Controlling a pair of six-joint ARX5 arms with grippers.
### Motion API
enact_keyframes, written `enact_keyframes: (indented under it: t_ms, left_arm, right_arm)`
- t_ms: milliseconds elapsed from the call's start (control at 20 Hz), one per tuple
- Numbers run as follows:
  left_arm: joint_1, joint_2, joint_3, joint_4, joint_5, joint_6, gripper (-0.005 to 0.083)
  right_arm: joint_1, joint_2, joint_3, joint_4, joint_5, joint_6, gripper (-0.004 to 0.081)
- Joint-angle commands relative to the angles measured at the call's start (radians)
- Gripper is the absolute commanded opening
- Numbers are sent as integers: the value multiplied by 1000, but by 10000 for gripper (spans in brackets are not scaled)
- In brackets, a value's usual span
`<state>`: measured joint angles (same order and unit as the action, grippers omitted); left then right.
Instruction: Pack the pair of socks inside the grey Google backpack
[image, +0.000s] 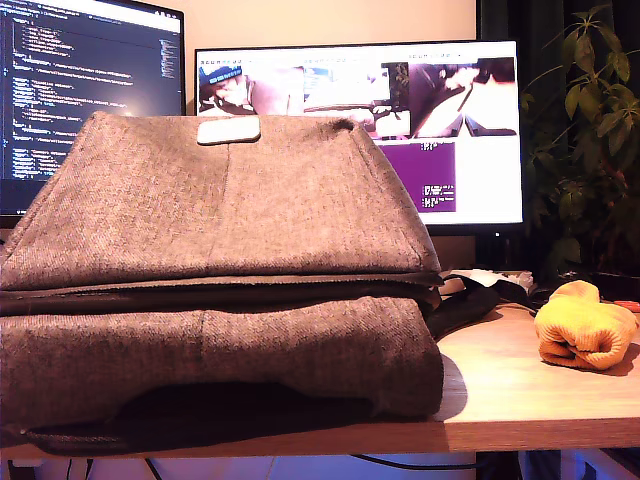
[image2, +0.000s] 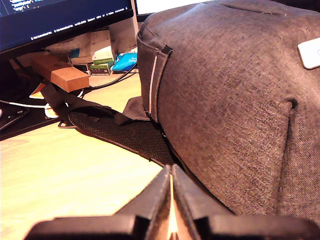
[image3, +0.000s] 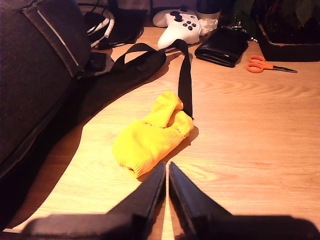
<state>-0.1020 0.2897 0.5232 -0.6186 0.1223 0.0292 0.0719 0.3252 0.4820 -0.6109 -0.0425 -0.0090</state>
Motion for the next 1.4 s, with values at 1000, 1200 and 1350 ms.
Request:
enact_keyframes:
  t_ms: [1000, 1200, 1350]
  left_arm:
    - [-232, 128, -11, 99, 445, 111, -24]
    - [-262, 141, -11, 96, 437, 110, -24]
    - [-262, 142, -11, 95, 430, 110, -24]
  right_arm:
    - [258, 280, 5, 298, -423, -63, 102]
    - [393, 465, 85, 449, -364, -81, 503]
    - [451, 592, 179, 499, -293, -105, 571]
